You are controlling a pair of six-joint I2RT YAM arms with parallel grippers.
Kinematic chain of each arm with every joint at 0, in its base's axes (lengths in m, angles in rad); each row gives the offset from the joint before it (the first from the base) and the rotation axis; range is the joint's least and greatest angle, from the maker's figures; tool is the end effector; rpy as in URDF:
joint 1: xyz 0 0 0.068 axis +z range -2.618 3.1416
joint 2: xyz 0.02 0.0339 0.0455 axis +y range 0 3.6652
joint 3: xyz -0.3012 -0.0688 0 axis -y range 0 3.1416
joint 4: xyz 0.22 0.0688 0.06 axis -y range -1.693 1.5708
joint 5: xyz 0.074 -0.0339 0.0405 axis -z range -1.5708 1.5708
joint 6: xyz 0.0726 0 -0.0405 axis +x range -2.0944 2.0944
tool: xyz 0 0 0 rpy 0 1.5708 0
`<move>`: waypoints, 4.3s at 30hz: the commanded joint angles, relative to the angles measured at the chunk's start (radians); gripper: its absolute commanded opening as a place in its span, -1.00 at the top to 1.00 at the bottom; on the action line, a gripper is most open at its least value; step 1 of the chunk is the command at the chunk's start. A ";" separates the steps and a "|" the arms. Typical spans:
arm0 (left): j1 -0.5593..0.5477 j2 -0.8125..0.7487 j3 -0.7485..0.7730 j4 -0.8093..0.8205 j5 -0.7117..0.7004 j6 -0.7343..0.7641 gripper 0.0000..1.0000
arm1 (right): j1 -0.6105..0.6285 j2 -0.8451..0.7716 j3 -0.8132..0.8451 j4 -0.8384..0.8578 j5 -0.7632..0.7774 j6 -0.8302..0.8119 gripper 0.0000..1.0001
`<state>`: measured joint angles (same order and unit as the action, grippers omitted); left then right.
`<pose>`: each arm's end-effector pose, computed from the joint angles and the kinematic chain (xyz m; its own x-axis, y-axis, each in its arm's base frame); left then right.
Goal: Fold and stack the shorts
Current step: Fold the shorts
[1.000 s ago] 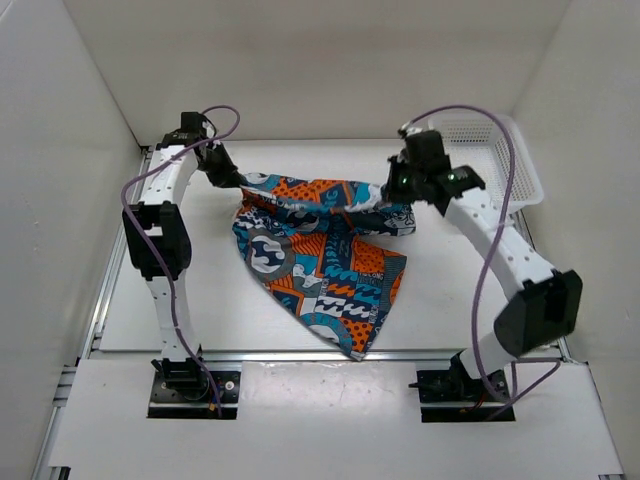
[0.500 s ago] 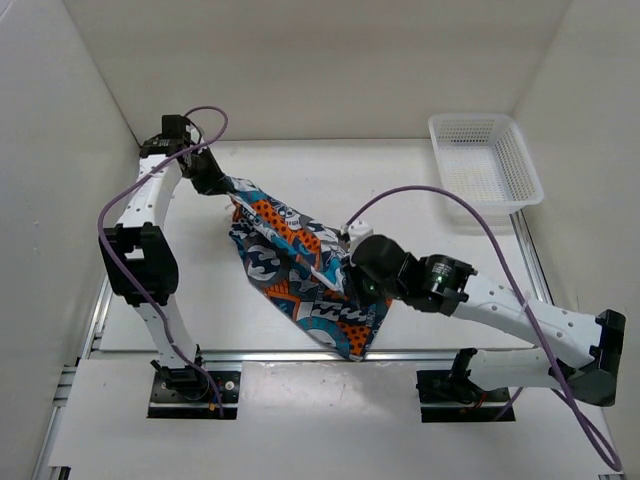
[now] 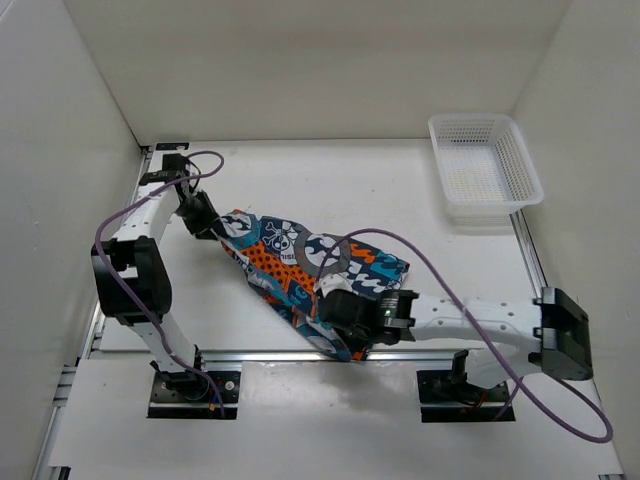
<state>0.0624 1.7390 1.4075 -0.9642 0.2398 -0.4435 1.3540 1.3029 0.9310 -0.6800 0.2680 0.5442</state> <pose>0.3377 0.0038 0.2565 -0.8692 -0.4719 -0.1473 -0.4087 0.8536 -0.3230 0.0701 0.2287 0.2549 -0.6327 -0.5517 -0.5433 -0.6848 0.7262 0.0600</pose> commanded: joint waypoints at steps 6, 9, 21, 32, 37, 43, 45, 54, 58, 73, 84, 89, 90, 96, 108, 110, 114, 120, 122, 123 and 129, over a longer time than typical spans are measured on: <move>0.070 -0.061 -0.056 0.047 -0.056 -0.011 -1.00 | 0.082 0.032 0.064 -0.141 0.124 0.088 -0.73; 0.070 -0.081 -0.045 0.047 -0.065 0.025 -0.86 | 0.027 -0.028 0.065 -0.171 0.191 0.141 -0.69; -0.045 0.126 -0.052 0.160 0.030 0.092 -1.00 | -0.740 -0.120 -0.158 0.044 -0.349 0.270 -0.68; -0.079 0.215 -0.008 0.160 -0.078 0.043 -0.09 | -0.929 0.064 -0.274 0.266 -0.521 0.212 -0.30; -0.041 0.117 -0.093 0.160 -0.112 -0.001 0.01 | -0.940 0.197 -0.206 0.275 -0.428 0.165 0.33; 0.002 -0.068 -0.180 0.134 -0.152 -0.044 -0.70 | -0.966 0.496 0.178 0.248 -0.329 0.096 0.57; 0.002 -0.107 -0.180 0.110 -0.171 -0.044 -0.89 | -0.966 0.615 0.323 0.200 -0.306 0.048 0.57; 0.117 -0.151 -0.234 0.076 -0.278 -0.098 -0.76 | -0.957 0.612 0.723 0.028 -0.221 -0.055 -0.94; 0.180 -0.119 -0.266 0.152 -0.214 -0.084 -0.64 | -0.948 0.486 0.652 0.019 -0.210 -0.064 -0.97; 0.122 0.195 -0.130 0.243 -0.008 0.026 -0.41 | -0.894 0.090 0.370 -0.032 -0.210 -0.063 -0.99; 0.054 0.235 -0.052 0.243 -0.053 -0.027 0.79 | -0.894 0.004 0.335 -0.064 -0.188 -0.063 -0.99; 0.054 0.098 -0.021 0.171 -0.248 -0.047 0.79 | -0.894 -0.007 0.335 -0.073 -0.188 -0.072 -0.99; 0.054 0.070 0.008 0.115 -0.299 -0.047 0.79 | -0.894 -0.016 0.335 -0.073 -0.179 -0.072 -0.99; 0.017 -0.078 0.120 -0.070 -0.624 -0.029 0.79 | -0.894 -0.025 0.335 -0.073 -0.179 -0.072 -0.99; -0.119 -0.108 0.168 -0.186 -0.766 -0.040 0.79 | -0.885 -0.016 0.295 -0.064 -0.216 -0.072 -0.99; -0.076 -0.079 0.168 -0.157 -0.729 -0.040 0.79 | -0.885 -0.027 0.295 -0.064 -0.216 -0.072 -0.99; 0.031 0.031 0.194 -0.072 -0.561 0.011 0.58 | -0.885 -0.036 0.285 -0.064 -0.216 -0.072 -0.99; 0.117 0.209 0.344 -0.001 -0.311 0.106 0.27 | -0.885 -0.056 0.252 -0.046 -0.216 -0.072 -0.99; 0.132 0.290 0.383 -0.023 -0.249 0.117 -0.24 | -0.885 -0.056 0.239 -0.046 -0.207 -0.072 -0.99; 0.142 0.306 0.393 -0.034 -0.240 0.129 -0.52 | -0.885 -0.056 0.239 -0.046 -0.207 -0.072 -0.99; 0.229 0.249 0.343 -0.012 -0.139 0.129 -1.00 | -0.885 -0.034 0.221 -0.027 -0.225 -0.081 -0.99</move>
<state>0.2390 2.0930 1.7557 -0.9970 -0.0071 -0.3325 0.4652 1.2736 1.1610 -0.7448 0.0597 0.4850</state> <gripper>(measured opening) 0.998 0.995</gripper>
